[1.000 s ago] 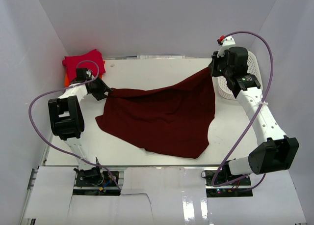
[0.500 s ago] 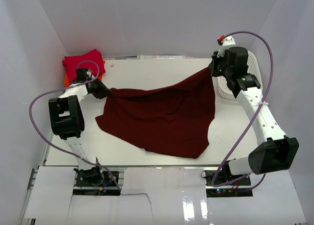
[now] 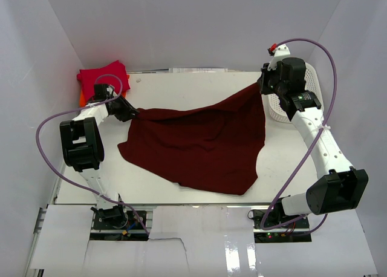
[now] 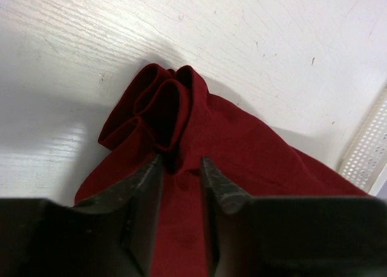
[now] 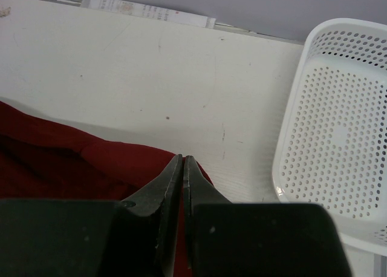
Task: Fold and stack the t-shirts
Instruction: Flatten out the tshirt
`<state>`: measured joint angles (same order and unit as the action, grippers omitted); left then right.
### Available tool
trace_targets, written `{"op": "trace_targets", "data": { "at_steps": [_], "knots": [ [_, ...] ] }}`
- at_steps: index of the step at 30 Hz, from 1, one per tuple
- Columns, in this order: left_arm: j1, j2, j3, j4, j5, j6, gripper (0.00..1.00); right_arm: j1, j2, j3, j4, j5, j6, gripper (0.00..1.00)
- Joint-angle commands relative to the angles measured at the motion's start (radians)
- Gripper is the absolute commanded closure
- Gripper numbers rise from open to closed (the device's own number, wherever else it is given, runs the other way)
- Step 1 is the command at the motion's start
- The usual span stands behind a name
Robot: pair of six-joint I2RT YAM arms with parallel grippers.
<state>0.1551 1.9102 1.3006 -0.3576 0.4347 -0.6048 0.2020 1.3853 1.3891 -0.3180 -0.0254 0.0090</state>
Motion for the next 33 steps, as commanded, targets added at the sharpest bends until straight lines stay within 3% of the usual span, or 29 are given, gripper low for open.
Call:
{"op": "trace_targets", "data": {
  "at_steps": [1, 11, 17, 18, 23, 24, 33],
  "knots": [
    [0.0, 0.01, 0.019, 0.016, 0.013, -0.006, 0.56, -0.007, -0.014, -0.002, 0.053, 0.012, -0.004, 0.92],
    [0.0, 0.044, 0.028, 0.009, -0.031, -0.003, 0.55, -0.006, -0.022, -0.002, 0.051, 0.013, -0.003, 0.92],
    [-0.002, 0.064, 0.042, 0.012, -0.031, -0.016, 0.74, -0.007, -0.028, 0.001, 0.05, 0.013, -0.004, 0.92],
    [-0.002, 0.061, 0.042, 0.012, -0.033, -0.018, 0.82, -0.006, -0.029, 0.002, 0.048, 0.015, -0.004, 0.92],
    [-0.002, 0.035, 0.051, 0.014, -0.03, -0.027, 0.93, -0.006, -0.028, 0.008, 0.043, 0.018, -0.033, 0.92],
    [-0.002, 0.03, 0.055, 0.014, -0.025, -0.029, 1.0, -0.007, -0.026, 0.008, 0.042, 0.018, -0.034, 0.92],
    [-0.002, -0.025, 0.147, -0.038, 0.075, -0.067, 1.0, -0.007, -0.029, 0.022, 0.023, 0.015, -0.038, 0.92]
  ]
}}
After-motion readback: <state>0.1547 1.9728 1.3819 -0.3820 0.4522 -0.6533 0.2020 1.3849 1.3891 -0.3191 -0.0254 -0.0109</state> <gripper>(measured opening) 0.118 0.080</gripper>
